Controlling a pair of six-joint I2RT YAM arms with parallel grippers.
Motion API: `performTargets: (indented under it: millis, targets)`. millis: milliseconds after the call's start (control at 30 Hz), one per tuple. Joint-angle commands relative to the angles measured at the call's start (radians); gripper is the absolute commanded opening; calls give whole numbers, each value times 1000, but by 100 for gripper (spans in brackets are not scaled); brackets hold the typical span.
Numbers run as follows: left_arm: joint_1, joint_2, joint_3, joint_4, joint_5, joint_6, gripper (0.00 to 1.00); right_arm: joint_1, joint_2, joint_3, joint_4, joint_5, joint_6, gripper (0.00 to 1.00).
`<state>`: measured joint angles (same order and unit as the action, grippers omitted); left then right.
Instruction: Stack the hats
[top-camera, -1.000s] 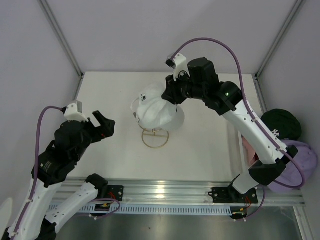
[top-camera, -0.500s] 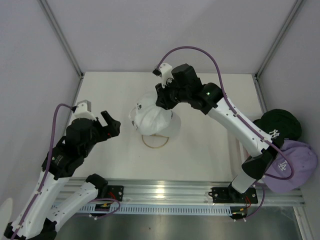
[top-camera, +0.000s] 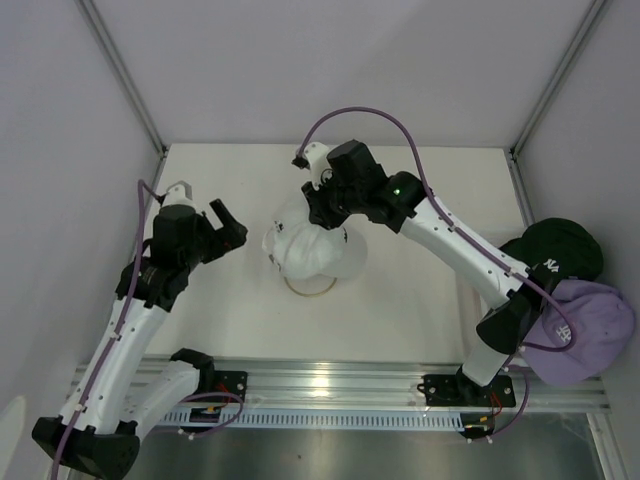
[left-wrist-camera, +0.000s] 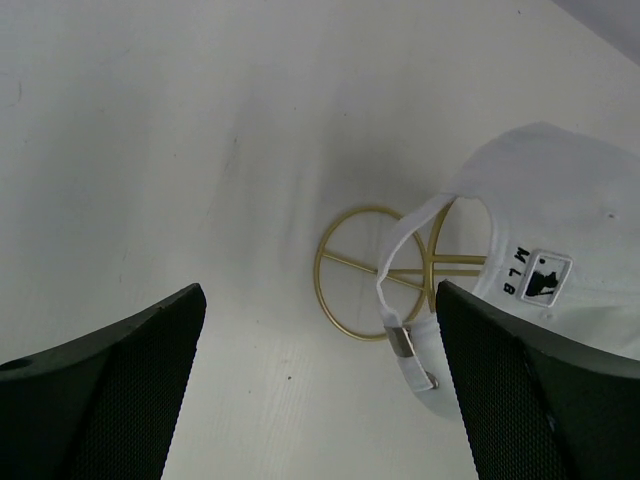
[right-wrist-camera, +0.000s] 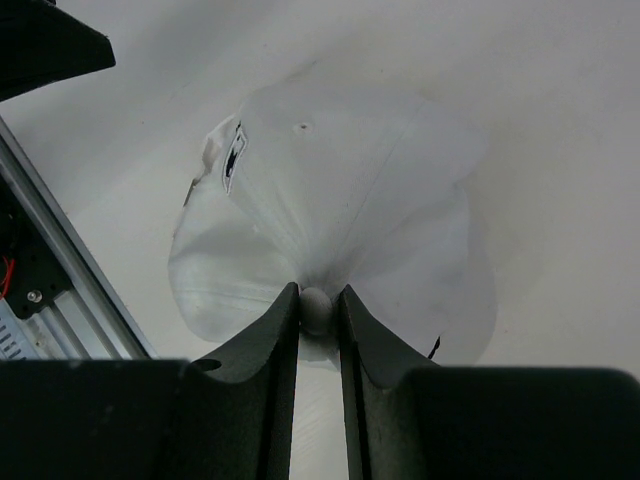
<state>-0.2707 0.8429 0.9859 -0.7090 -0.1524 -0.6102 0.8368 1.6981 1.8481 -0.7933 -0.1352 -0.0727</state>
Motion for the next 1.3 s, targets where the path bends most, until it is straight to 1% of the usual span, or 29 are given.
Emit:
performTargets:
  millis: [0, 67, 100, 133, 200, 233, 300, 333, 400, 433, 533, 567, 600, 667, 867, 900, 933, 967, 1000, 1033, 1067, 1100, 1167, 1200, 1233, 1267]
  targets:
    - [24, 2, -26, 100, 145, -25, 99, 7, 6, -15, 32, 19, -27, 2]
    - [24, 8, -58, 152, 236, -26, 100, 7, 8, -35, 42, 11, -27, 3]
    - [22, 15, -73, 167, 255, -26, 99, 8, 9, -39, 49, 16, -27, 5]
    - [22, 19, -78, 177, 269, -26, 99, 7, 12, -41, 51, 17, -27, 12]
    - [22, 31, -92, 190, 274, -25, 98, 7, 17, -38, 49, 26, -29, 20]
    - [22, 42, -93, 195, 277, -20, 97, 8, 14, -38, 49, 28, -29, 30]
    - [24, 54, -110, 212, 289, -14, 96, 8, 5, -38, 51, 28, -27, 41]
    - [22, 61, -113, 218, 289, -13, 95, 7, 0, -38, 52, 28, -24, 52]
    - [22, 76, -128, 226, 287, -14, 95, 7, -20, -29, 52, 17, -18, 65]
    - [22, 82, -135, 226, 284, -14, 94, 8, -29, -26, 52, 13, -10, 81]
    - [22, 99, -154, 227, 269, -13, 91, 7, -63, 6, 48, -7, 5, 95]
    - [22, 107, -161, 224, 263, -11, 91, 8, -71, 17, 49, -9, 10, 97]
    - [22, 111, -164, 226, 261, -11, 90, 8, -89, 26, 46, -7, 14, 99]
    - [22, 119, -173, 235, 266, -8, 88, 7, -107, 52, 46, -3, 24, 100]
    - [22, 180, -191, 267, 274, -5, 86, 7, -179, 66, 28, 112, 65, 100]
    - [22, 202, -187, 261, 261, -3, 83, 5, -190, 60, 26, 176, 71, 100]
    - [22, 211, -182, 255, 248, -5, 80, 5, -201, 48, 28, 209, 94, 99]
    - [22, 220, -179, 237, 211, -8, 75, -2, -225, 15, 34, 239, 106, 100]
    - [22, 226, -178, 229, 192, -11, 60, -11, -239, -10, 42, 282, 143, 100]
    - [21, 238, -178, 224, 180, -14, 54, -25, -253, -39, 49, 298, 171, 100]
    - [22, 243, -184, 220, 162, -26, 49, -65, -282, -100, 66, 310, 203, 100]
    - [22, 248, -187, 223, 159, -31, 39, -91, -296, -134, 74, 304, 276, 99]
    - [22, 262, -203, 232, 162, -49, 33, -166, -346, -209, 113, 269, 342, 100]
    - [22, 266, -211, 249, 175, -54, 30, -189, -368, -299, 138, 252, 373, 100]
    - [21, 269, -216, 256, 180, -60, 30, -206, -391, -347, 166, 238, 419, 100]
    - [21, 277, -237, 267, 185, -71, 30, -218, -415, -395, 234, 235, 441, 100]
